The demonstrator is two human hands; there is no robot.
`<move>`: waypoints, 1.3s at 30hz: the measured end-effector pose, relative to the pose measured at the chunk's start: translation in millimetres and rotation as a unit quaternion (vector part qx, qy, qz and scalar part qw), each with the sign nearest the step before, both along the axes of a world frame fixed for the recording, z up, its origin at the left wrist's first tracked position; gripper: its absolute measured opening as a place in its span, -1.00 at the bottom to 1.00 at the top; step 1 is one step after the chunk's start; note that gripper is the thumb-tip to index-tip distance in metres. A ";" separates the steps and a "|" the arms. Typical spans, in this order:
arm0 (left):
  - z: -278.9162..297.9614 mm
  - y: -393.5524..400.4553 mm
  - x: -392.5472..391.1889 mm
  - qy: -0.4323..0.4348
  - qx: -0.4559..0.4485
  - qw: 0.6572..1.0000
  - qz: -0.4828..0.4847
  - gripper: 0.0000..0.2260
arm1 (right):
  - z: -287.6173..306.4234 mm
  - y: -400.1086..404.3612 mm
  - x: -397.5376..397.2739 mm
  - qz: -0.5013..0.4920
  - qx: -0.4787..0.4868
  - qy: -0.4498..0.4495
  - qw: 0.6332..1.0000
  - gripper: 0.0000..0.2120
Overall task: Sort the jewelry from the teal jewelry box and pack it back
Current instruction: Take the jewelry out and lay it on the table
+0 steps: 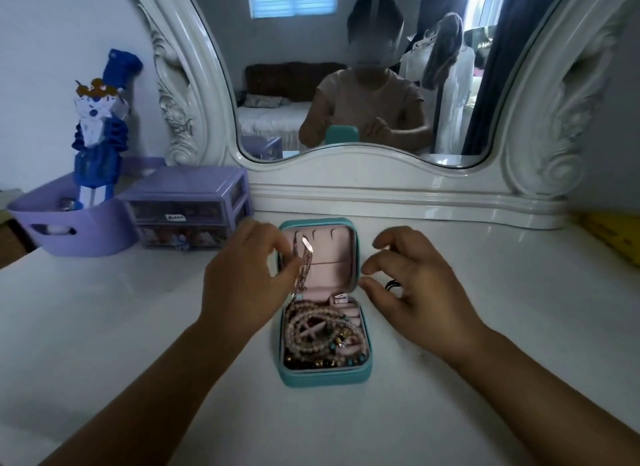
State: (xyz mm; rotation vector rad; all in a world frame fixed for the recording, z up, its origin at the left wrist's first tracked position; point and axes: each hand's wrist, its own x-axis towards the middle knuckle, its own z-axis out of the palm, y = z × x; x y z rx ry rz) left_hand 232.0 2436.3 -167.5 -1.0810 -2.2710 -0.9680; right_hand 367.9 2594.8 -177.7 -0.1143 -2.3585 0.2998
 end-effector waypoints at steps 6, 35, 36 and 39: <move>-25.9 17.2 -14.0 -0.373 0.202 0.896 -0.130 -0.68 | 3.0 -38.5 -44.0 -0.087 -0.064 0.004 0.994 -0.83; -45.6 11.4 -30.4 -0.417 0.125 0.862 -0.258 -0.62 | 6.6 -35.8 -79.5 -0.049 -0.245 0.140 0.958 -0.89; -45.3 10.8 -30.2 -0.412 0.122 0.865 -0.259 -0.64 | 6.6 -34.9 -78.4 -0.036 -0.247 0.143 0.958 -0.90; -46.4 11.1 -31.3 -0.412 0.123 0.866 -0.253 -0.71 | 13.5 -35.5 -73.7 0.003 -0.242 0.166 0.956 -0.94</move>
